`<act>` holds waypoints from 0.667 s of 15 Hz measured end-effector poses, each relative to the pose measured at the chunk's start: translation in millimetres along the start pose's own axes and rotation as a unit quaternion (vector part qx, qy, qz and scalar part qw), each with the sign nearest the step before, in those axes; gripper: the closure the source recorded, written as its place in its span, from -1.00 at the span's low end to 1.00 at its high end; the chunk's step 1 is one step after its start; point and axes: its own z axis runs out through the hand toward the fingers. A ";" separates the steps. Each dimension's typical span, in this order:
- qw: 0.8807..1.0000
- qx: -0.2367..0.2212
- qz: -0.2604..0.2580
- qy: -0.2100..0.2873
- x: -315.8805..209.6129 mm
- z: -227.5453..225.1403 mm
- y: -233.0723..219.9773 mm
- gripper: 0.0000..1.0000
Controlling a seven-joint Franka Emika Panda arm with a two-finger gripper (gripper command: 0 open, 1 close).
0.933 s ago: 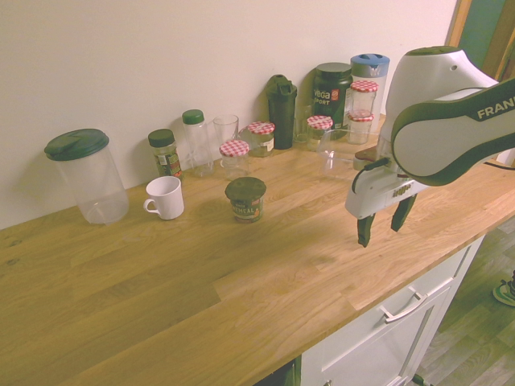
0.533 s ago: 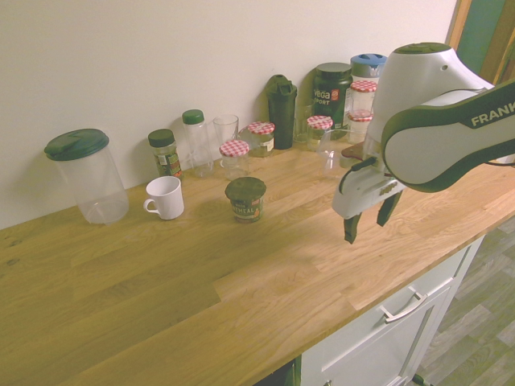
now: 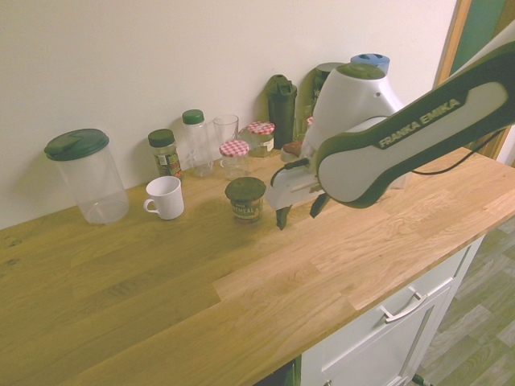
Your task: Put the cereal into the container
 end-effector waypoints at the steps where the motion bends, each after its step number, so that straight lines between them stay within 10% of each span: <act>1: 1.000 0.007 -0.008 0.005 1.3 5.4 -8.8 -1.00; 10: 0.997 0.057 -0.036 0.039 -0.4 37.2 -61.9 -1.00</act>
